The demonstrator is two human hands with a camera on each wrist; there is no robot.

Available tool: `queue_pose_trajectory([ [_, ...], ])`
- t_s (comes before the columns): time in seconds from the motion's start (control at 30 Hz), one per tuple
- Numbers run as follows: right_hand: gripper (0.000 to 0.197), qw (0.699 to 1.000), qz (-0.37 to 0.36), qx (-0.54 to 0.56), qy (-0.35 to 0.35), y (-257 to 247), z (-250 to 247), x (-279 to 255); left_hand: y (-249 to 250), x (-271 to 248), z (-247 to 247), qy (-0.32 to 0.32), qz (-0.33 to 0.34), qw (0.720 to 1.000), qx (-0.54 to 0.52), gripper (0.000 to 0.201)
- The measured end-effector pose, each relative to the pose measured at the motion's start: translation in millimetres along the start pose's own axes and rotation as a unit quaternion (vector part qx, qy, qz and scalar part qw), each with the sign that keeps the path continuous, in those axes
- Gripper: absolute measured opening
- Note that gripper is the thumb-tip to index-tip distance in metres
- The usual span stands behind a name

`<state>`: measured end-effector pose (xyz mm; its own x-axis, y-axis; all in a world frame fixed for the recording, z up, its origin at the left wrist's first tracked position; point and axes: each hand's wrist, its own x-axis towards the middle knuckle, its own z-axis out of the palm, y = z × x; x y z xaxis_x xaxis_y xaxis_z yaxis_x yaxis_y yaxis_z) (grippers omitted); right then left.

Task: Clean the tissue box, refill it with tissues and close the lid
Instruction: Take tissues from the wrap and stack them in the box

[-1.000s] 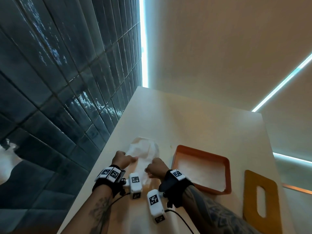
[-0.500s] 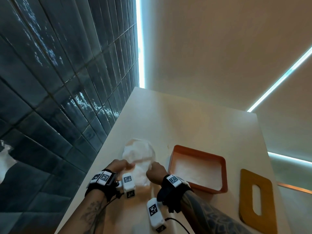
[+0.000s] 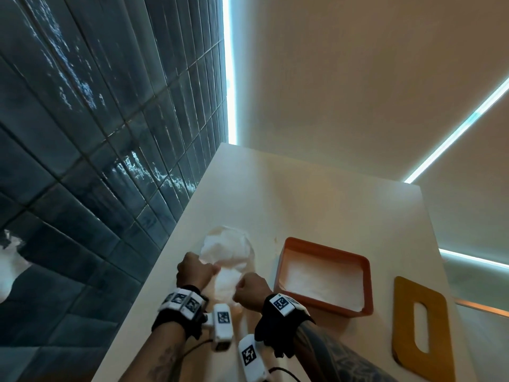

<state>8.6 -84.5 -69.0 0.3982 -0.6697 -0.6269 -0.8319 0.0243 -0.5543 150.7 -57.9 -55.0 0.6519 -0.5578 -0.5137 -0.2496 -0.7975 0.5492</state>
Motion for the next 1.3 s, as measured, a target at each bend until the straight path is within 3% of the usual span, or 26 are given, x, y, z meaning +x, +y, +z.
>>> queue_pose_trajectory([
  [0.1,0.014,1.0,-0.006,0.006,-0.016,-1.7,0.3,-0.4,3.9,-15.7,5.6,0.059,0.047,0.993,0.09,0.06],
  [0.2,0.014,0.999,-0.004,0.024,-0.026,-1.2,-3.9,-3.6,2.2,-13.6,4.6,0.019,0.033,0.985,0.166,0.064],
  [0.37,0.013,0.999,0.001,0.042,-0.001,-0.5,-3.9,-7.8,6.1,1.4,-5.5,-0.094,-0.01,0.993,0.068,0.054],
  [0.47,0.032,0.996,0.027,0.08,0.031,0.1,-4.1,-9.2,7.4,10.6,-11.0,-0.144,-0.039,0.988,-0.035,0.046],
  [0.6,0.037,0.993,0.055,0.097,0.048,1.1,-7.6,-13.4,6.6,9.0,-24.9,-0.223,-0.1,0.956,-0.164,0.04],
  [0.7,0.035,0.997,0.045,0.06,0.031,1.5,-10.3,-16.7,5.3,3.5,-34.2,-0.297,-0.144,0.908,-0.258,0.048],
  [0.77,0.033,0.999,0.014,0.018,0.025,1.4,-11.8,-18.0,10.1,-1.7,-40.6,-0.333,-0.151,0.882,-0.299,0.037],
  [0.83,0.032,1.0,-0.009,-0.001,0.018,1.9,-12.9,-18.4,14.4,-2.9,-44.0,-0.353,-0.137,0.873,-0.308,0.029],
  [1.13,0.041,0.995,-0.036,-0.029,0.089,-7.6,-20.5,-37.5,6.6,-25.9,-32.5,-0.435,-0.167,0.803,-0.372,0.05],
  [1.23,0.039,0.979,-0.074,0.19,-0.005,-9.2,-35.0,-59.1,6.3,-33.7,-21.5,-0.417,-0.165,0.804,-0.391,0.057],
  [1.3,0.038,0.926,-0.092,0.353,-0.1,-7.6,-43.2,-74.4,6.9,-40.8,-13.7,-0.372,-0.158,0.813,-0.419,0.062],
])
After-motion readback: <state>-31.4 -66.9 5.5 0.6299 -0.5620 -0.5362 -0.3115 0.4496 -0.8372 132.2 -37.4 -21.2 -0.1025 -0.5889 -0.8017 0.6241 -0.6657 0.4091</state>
